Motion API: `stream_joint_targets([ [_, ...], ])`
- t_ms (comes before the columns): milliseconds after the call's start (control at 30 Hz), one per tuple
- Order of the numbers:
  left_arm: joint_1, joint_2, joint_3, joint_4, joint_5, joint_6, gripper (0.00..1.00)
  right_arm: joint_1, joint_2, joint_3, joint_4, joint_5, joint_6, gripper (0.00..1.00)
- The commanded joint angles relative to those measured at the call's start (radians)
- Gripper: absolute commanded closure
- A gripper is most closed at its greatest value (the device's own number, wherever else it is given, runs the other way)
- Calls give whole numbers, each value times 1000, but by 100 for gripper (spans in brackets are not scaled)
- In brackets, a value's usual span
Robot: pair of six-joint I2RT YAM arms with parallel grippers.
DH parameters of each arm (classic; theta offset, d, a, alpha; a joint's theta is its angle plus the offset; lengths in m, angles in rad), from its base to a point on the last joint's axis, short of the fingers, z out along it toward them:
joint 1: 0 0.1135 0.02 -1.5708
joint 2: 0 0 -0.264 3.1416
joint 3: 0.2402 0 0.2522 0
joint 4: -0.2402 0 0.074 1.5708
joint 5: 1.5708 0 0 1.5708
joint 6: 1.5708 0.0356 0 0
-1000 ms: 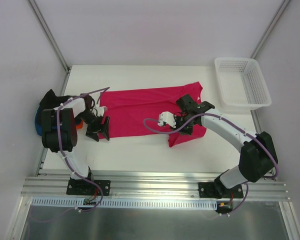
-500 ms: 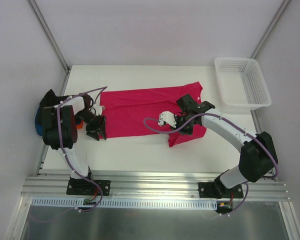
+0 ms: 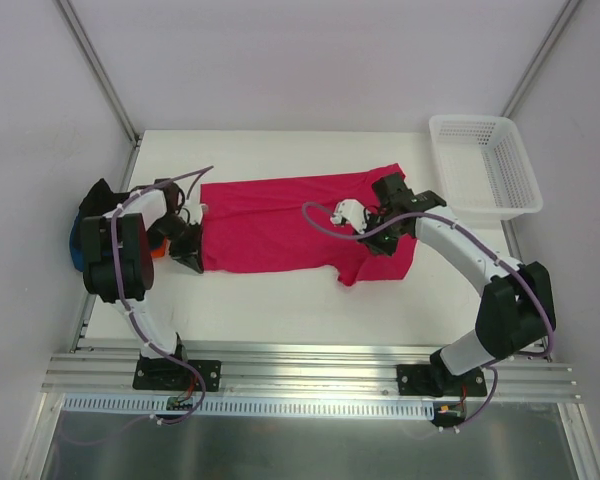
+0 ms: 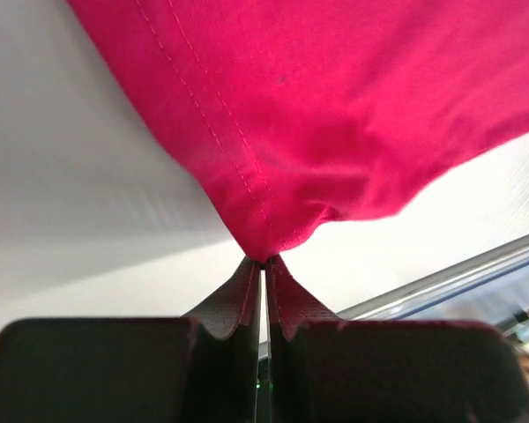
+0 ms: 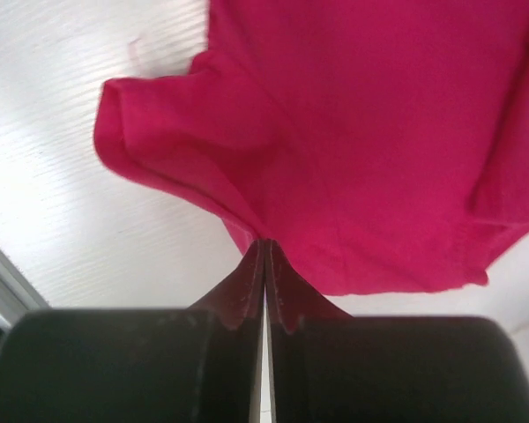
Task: Fold and stack the t-shirts
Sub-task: Grap the side of the flattened tshirt closest away from the robot with both arms, then fold the other side of the tshirt into a rectangle
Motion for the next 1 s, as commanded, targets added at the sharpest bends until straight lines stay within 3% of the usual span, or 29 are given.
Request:
stream_joint_targets([
  [0, 17, -105, 78, -54, -30, 64, 100, -57, 0, 86, 10, -17, 59, 99],
  [467, 22, -27, 393, -180, 16, 102, 100, -185, 53, 276, 39, -9, 98, 99],
  [967, 19, 232, 712, -278, 19, 84, 100, -277, 305, 575, 68, 71, 127, 99],
])
